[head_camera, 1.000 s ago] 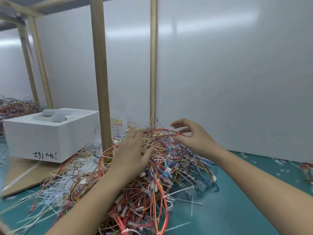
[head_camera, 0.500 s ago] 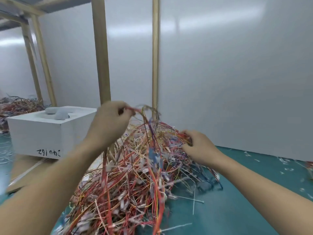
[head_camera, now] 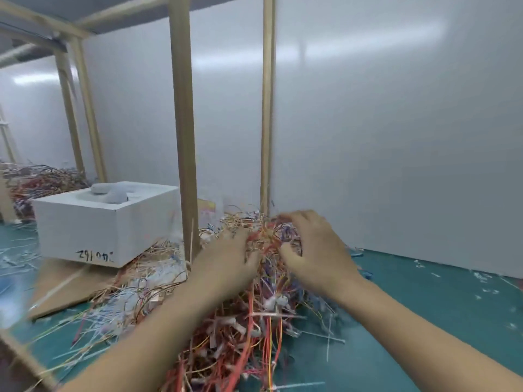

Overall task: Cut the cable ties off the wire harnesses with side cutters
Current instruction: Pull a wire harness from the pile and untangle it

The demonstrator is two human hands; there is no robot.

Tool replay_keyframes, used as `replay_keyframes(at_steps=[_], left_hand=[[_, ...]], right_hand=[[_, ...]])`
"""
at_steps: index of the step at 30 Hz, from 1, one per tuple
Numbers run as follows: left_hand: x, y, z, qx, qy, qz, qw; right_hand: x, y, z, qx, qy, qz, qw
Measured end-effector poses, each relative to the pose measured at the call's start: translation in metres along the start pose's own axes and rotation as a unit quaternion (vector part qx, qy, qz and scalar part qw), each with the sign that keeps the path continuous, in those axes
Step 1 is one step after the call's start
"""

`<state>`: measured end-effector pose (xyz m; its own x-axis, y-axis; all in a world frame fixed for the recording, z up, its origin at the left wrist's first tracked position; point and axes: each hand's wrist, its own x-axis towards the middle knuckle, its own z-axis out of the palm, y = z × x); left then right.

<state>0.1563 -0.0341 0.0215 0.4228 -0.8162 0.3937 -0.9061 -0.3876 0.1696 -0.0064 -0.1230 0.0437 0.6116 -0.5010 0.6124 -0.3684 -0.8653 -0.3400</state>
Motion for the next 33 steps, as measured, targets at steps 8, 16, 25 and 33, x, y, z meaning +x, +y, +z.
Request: replay_keyframes(at_steps=[8,16,25,33], left_hand=[[-0.027,-0.01,0.045,-0.094,0.156,0.028,0.983],[-0.017,-0.005,-0.036,-0.348,0.254,-0.011,0.902],[-0.05,0.013,-0.084,-0.189,0.414,0.117,0.883],[-0.02,-0.012,-0.109,-0.378,0.252,-0.012,0.891]], right_hand=[[-0.025,0.012,0.083,-0.182,-0.094,-0.046,0.978],[0.034,-0.012,0.022,-0.112,-0.115,-0.085,0.983],[0.128,-0.08,-0.09,-0.002,0.061,-0.107,0.992],[0.145,-0.085,-0.118,-0.052,0.063,-0.062,0.995]])
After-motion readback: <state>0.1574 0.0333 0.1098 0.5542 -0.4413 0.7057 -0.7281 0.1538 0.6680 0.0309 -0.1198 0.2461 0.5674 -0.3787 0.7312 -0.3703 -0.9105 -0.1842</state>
